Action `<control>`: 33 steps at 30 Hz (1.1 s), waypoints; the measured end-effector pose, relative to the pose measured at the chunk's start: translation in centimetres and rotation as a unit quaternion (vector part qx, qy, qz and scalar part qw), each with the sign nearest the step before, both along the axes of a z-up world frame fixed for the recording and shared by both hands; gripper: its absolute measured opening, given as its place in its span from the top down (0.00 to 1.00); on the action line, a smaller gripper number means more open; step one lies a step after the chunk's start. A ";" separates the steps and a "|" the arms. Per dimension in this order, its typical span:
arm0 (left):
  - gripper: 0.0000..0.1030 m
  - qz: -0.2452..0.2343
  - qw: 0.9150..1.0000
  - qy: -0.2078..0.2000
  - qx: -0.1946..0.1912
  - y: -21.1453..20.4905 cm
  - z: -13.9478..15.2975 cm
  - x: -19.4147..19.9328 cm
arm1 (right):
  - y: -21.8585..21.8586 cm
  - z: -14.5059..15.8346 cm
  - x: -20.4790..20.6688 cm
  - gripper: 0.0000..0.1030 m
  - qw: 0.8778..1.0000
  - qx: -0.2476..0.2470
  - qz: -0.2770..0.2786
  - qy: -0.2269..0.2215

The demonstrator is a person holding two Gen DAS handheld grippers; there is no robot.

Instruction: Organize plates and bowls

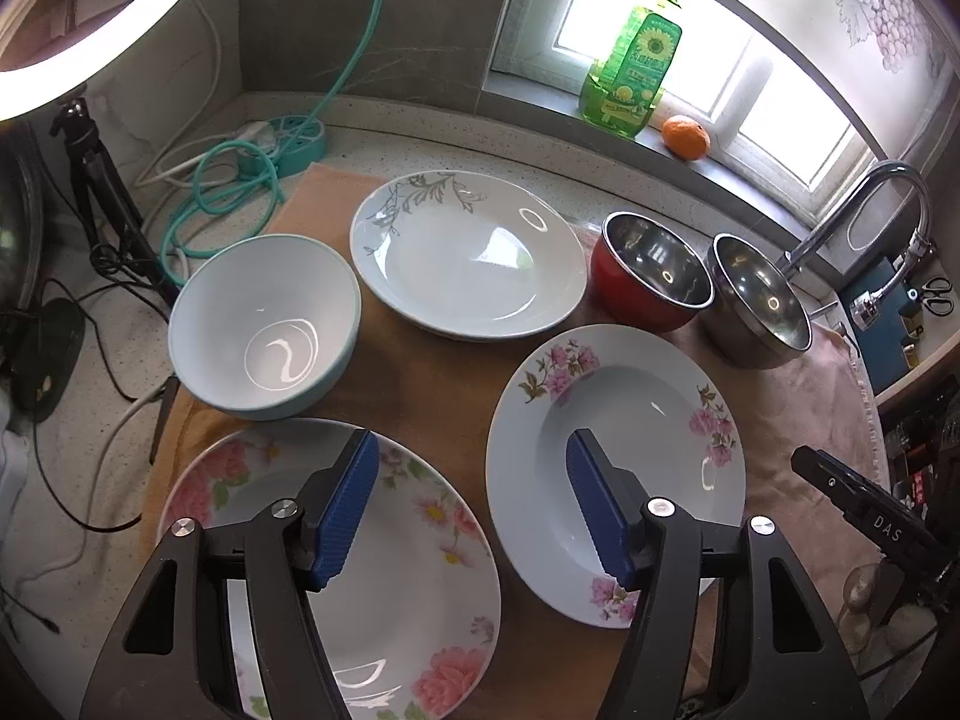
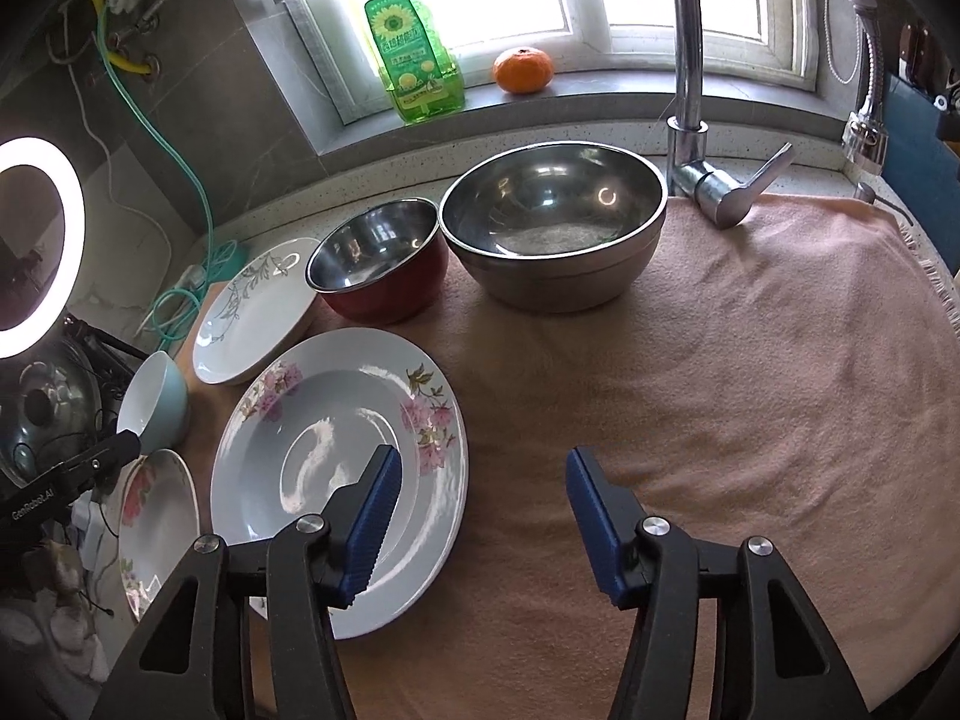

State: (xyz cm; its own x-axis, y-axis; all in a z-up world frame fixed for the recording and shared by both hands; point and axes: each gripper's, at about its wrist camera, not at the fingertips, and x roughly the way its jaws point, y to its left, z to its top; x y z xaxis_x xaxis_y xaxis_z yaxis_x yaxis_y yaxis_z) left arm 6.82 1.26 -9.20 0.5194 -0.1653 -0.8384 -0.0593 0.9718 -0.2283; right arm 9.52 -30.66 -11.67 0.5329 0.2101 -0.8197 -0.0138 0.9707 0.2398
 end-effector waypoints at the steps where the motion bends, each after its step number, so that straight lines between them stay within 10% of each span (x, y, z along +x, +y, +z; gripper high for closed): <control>1: 0.41 -0.002 1.000 0.004 -0.005 0.0 -0.2 0.2 | 0.0 -0.2 0.2 0.53 1.000 0.004 0.003 0.004; 12: 0.57 -0.024 0.999 0.030 -0.022 -0.4 -1.5 1.9 | 0.0 -2.0 2.1 0.60 0.998 0.049 0.017 0.044; 33: 0.58 -0.042 0.994 0.077 -0.060 -0.5 -3.8 4.7 | -1.0 -4.1 3.6 0.62 0.994 0.077 0.006 0.079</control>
